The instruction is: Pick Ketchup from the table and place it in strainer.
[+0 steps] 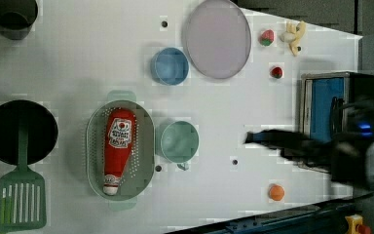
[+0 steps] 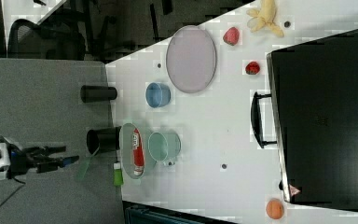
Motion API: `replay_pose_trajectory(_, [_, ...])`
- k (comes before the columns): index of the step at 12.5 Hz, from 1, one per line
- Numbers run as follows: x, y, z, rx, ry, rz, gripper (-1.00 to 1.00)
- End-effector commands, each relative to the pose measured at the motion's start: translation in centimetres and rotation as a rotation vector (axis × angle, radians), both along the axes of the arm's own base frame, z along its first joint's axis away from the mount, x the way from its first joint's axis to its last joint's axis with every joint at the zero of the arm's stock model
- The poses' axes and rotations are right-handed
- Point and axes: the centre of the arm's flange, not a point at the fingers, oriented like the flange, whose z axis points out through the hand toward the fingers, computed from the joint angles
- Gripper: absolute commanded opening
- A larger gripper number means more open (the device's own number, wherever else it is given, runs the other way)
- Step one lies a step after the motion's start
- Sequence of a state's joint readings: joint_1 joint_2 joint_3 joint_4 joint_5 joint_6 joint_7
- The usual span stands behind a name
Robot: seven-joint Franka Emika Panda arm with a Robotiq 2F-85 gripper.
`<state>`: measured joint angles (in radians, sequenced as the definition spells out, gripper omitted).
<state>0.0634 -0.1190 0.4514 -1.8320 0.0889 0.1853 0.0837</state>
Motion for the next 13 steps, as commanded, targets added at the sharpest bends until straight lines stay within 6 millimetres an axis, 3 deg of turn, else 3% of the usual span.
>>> replay_pose_trajectory(1, [5.1,-11.3,-0.8,0.003,0.065,-0.255,1.00])
replay_pose_trajectory(5, [7.2,-22.9,1.3,0.033,0.029,-0.466,1.00])
replay_pose_trajectory(7, [7.2,-26.9,1.2,0.028,0.041,-0.529,1.00])
replay_pose_trajectory(9, [7.1,-29.4,1.1,0.008,0.044,-0.515,1.00])
replay_pose_trajectory(13, [7.1,-30.3,1.1,-0.041,0.030,-0.465,1.00])
